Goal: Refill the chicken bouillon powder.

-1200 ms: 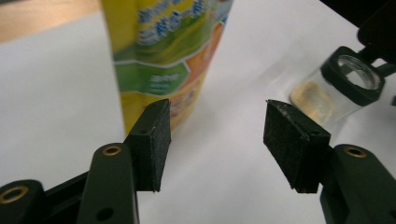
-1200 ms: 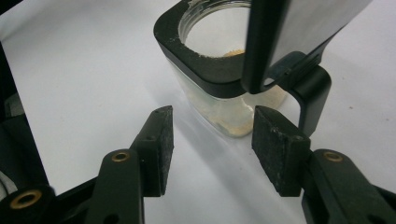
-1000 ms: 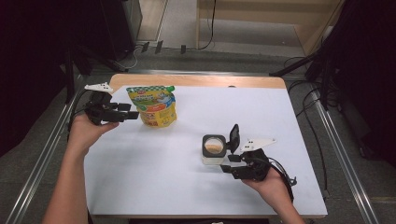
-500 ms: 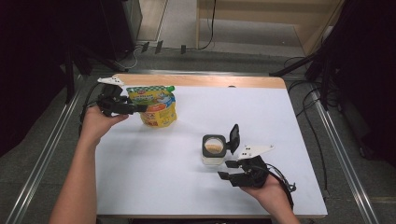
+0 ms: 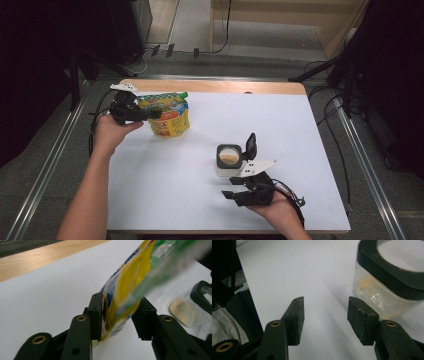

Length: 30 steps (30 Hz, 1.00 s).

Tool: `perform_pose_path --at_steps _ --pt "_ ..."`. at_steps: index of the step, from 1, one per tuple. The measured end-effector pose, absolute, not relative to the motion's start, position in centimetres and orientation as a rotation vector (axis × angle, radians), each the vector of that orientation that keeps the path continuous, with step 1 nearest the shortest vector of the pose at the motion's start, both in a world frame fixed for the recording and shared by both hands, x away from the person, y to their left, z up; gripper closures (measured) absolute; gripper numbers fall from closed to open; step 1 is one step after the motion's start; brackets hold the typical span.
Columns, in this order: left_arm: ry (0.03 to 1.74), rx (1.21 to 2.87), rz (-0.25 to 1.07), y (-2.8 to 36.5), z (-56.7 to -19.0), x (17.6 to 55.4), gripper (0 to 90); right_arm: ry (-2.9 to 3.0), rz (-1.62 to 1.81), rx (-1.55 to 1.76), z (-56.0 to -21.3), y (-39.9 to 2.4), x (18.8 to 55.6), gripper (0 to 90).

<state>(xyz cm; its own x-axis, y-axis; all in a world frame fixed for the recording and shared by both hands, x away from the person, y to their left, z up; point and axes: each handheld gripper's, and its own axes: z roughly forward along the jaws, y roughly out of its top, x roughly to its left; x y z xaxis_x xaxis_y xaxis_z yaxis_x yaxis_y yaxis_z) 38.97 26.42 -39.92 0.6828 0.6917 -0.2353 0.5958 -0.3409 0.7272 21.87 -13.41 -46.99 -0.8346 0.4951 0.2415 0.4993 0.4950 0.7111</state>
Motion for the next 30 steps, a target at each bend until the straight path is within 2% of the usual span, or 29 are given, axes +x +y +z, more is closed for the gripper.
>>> perform_pose_path --at_steps 17,30 --pt "1.028 2.058 0.167 24.0 -38.6 37.7 86.4 -2.716 -1.333 -0.85 -47.2 -11.2 21.8 48.3" --pt "1.047 2.069 0.167 22.8 -35.9 36.2 89.6 -2.713 -1.364 -0.872 -47.3 -10.4 22.0 48.3"
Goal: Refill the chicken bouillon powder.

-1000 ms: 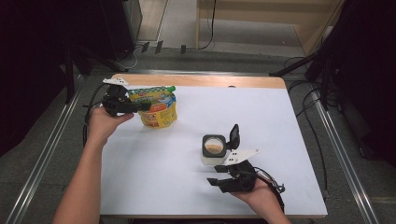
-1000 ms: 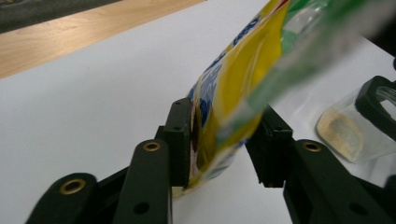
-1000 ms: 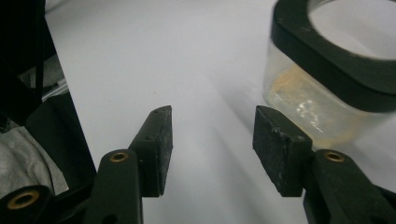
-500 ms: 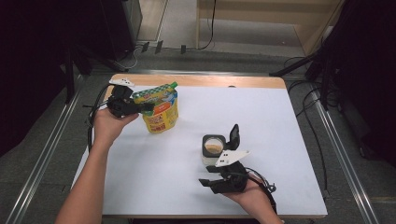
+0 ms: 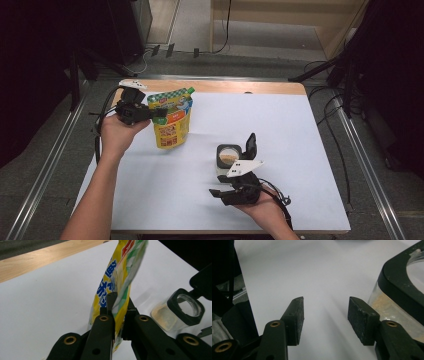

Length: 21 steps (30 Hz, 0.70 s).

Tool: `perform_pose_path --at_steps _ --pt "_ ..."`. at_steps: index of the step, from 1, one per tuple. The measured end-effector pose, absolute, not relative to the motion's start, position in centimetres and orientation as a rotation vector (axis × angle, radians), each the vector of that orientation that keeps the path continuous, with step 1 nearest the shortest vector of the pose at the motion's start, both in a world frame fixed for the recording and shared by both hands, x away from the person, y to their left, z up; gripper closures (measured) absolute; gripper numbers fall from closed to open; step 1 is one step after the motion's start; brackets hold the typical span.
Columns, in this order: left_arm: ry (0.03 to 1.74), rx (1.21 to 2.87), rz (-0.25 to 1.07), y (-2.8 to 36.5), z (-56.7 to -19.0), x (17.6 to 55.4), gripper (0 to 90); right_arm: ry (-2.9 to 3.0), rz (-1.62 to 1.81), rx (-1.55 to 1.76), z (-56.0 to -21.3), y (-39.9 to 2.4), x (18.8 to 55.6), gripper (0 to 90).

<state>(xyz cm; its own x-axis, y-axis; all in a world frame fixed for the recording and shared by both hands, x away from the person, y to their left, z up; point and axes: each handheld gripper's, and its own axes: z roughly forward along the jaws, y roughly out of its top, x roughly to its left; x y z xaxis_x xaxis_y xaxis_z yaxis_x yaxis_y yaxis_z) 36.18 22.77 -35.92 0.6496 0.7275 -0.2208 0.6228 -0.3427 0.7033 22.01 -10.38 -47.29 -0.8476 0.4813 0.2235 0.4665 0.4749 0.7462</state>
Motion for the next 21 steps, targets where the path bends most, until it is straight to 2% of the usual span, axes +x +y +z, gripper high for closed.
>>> perform_pose_path --at_steps 21 --pt "1.025 2.064 0.133 21.8 -31.7 31.2 90.0 2.68 1.392 0.802 -47.6 -4.7 23.0 47.4"
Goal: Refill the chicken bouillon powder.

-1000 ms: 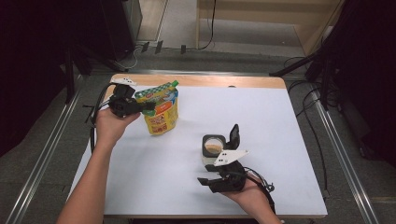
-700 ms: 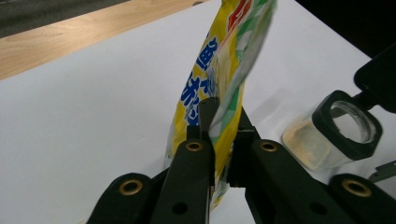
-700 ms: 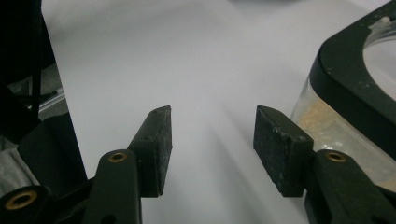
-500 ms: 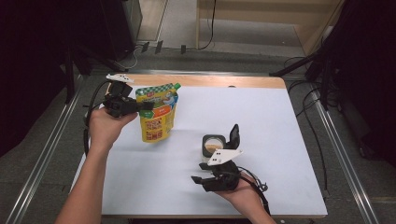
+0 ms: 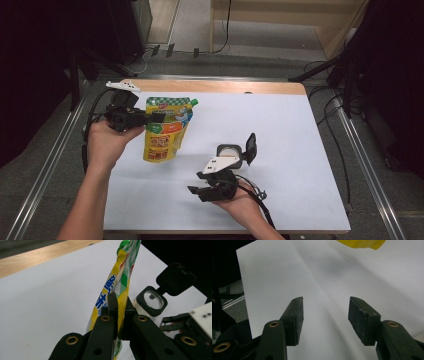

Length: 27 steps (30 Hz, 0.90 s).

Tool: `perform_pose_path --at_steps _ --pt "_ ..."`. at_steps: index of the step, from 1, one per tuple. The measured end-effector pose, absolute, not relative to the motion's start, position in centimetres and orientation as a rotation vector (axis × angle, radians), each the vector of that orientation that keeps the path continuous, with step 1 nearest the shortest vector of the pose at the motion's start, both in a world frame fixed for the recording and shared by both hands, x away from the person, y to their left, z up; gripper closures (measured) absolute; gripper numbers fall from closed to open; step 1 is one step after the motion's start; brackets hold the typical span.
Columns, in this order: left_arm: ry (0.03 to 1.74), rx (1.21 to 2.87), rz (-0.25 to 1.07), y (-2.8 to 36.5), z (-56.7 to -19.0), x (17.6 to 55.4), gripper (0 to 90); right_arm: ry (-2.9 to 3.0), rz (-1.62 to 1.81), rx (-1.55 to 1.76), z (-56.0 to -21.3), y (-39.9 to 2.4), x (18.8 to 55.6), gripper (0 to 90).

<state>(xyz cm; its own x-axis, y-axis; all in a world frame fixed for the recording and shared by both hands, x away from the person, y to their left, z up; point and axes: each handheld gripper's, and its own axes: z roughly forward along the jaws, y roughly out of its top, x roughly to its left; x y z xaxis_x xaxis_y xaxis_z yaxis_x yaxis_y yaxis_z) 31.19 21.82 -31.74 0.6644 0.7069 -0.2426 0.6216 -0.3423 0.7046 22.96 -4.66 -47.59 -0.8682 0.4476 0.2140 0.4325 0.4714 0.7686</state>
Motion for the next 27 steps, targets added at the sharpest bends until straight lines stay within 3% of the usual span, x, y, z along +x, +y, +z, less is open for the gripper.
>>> perform_pose_path --at_steps 27 --pt "0.975 2.066 0.015 19.6 -31.4 27.1 90.0 2.656 1.338 0.829 -50.6 -1.4 24.6 47.6"
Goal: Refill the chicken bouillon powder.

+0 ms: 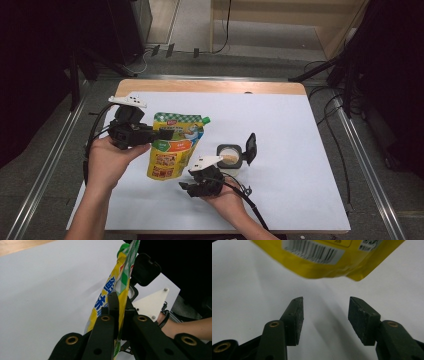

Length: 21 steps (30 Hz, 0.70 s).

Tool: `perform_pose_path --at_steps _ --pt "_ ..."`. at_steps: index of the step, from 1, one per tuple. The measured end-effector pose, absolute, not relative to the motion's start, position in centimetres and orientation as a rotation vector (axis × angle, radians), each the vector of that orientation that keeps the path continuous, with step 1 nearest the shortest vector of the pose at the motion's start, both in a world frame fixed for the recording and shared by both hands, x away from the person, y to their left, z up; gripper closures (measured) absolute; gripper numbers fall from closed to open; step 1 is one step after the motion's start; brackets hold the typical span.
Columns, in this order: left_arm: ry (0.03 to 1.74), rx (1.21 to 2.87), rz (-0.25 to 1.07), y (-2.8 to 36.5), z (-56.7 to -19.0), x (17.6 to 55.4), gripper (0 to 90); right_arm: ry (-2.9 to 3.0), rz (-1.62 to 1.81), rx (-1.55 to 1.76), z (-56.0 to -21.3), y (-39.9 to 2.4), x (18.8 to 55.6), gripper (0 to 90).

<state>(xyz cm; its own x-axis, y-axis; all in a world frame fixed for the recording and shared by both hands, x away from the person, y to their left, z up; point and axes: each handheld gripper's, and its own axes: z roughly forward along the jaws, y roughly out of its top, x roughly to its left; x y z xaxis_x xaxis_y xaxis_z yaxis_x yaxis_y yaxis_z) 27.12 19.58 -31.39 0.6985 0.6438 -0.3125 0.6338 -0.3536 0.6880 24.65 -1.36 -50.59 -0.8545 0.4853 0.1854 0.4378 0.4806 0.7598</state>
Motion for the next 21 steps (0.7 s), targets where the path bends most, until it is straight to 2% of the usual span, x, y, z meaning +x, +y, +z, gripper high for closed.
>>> perform_pose_path --at_steps 14,21 --pt "0.975 2.008 -0.035 19.7 -30.4 25.5 90.0 2.589 1.391 0.872 -51.9 -1.5 24.8 47.9" --pt "0.966 1.998 -0.073 19.6 -30.2 25.2 90.0 2.507 1.523 0.843 -51.7 -2.0 24.4 48.7"
